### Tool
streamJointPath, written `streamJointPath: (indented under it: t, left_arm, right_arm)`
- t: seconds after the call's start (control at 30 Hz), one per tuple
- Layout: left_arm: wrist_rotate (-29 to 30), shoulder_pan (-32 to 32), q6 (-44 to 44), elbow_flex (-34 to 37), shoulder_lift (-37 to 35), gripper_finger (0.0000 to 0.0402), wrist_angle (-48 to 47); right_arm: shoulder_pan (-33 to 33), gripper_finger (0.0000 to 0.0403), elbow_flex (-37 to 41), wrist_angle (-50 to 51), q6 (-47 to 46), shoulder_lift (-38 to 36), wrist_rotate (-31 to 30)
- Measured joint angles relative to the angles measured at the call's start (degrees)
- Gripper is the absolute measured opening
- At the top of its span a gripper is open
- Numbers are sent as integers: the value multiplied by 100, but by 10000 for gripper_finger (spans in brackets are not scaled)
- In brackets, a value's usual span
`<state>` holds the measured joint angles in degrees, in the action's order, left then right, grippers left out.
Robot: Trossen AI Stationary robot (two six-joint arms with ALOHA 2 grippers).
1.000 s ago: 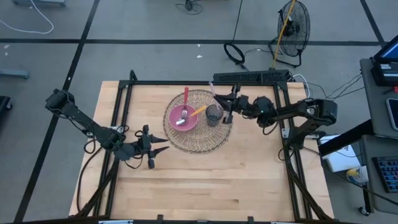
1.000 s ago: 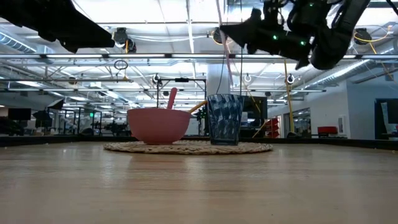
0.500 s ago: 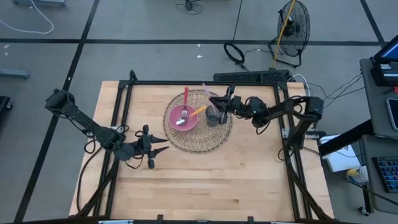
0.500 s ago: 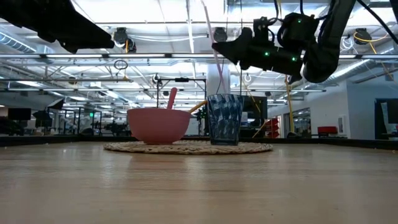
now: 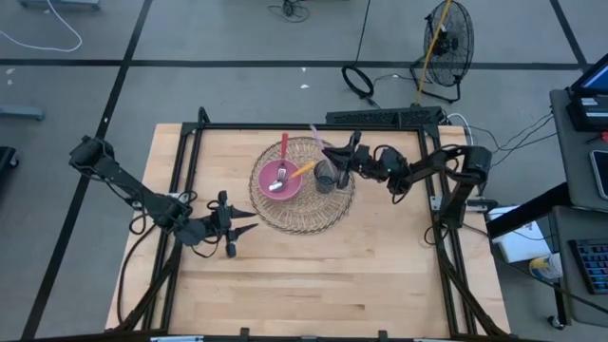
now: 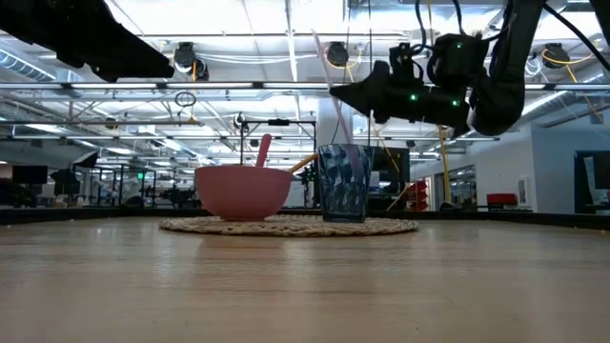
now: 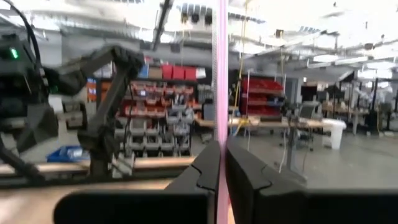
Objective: Pick & Place Utensil
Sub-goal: Put the pink straw into the blue cup on the brown placemat
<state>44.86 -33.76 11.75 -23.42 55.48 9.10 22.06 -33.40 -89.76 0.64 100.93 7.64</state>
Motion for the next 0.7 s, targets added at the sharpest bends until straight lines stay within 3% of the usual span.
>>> streamJointPath:
  t: [0.7]
  left_arm:
    - [4,0,109,0,0,131,17]
  right_arm:
    - [-2,12,42,211,-167,-7,164]
